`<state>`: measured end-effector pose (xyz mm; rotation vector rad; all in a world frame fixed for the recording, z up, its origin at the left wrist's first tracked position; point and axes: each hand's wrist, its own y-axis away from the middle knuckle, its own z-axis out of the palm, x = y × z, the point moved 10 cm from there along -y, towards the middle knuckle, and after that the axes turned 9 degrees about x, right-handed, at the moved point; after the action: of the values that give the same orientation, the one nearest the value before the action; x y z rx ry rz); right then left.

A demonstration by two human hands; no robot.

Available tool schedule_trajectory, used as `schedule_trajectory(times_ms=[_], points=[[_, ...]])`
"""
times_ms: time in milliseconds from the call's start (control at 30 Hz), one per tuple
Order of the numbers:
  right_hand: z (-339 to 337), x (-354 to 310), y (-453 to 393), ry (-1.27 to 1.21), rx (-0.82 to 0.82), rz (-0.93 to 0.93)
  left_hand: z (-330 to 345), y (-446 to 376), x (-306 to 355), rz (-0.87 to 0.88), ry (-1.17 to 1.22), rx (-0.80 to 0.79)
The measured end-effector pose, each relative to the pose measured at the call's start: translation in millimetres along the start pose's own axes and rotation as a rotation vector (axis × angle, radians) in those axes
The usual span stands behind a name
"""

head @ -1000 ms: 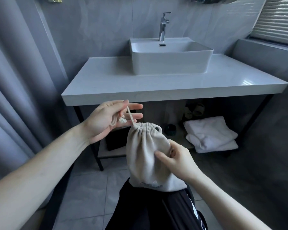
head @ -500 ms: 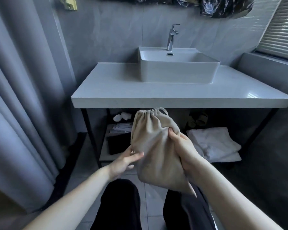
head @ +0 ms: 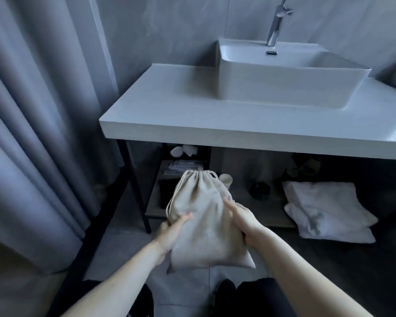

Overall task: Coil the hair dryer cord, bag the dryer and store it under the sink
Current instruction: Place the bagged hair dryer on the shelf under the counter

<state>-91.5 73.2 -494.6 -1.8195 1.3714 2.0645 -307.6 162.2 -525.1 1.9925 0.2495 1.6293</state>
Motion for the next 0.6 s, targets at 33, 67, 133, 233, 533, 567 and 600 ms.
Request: schedule_trajectory(times_ms=[33,67,133,233,533,567,600], points=[[5.7,9.3,-9.3,0.102,-0.028,0.014,-3.3,-15.2,-6.3,-0.033,0.033,0.019],[10.2,21.4,-19.0,0.207,-0.055,0.039,-6.3,-33.2,-15.6,-0.066,0.057,0.038],[23.3,45.3,-35.8,0.308,-0.145,0.108,-7.9,-59.6,-26.5,-0.129,0.073,0.068],[43.9,63.8,-67.5,0.196,-0.204,0.169,-5.0,-107.3,-42.3,-0.169,0.056,0.094],[81.5,87.1,-197.0,0.015,-0.024,0.185,30.3,-232.4,-71.3,-0.224,0.040,-0.008],[86.1,88.6,-208.8,-0.002,-0.013,0.187,30.5,-248.1,-74.3,-0.228,0.034,-0.006],[90.3,90.1,-220.6,-0.018,0.003,0.190,30.4,-261.5,-74.3,-0.225,0.025,-0.001]])
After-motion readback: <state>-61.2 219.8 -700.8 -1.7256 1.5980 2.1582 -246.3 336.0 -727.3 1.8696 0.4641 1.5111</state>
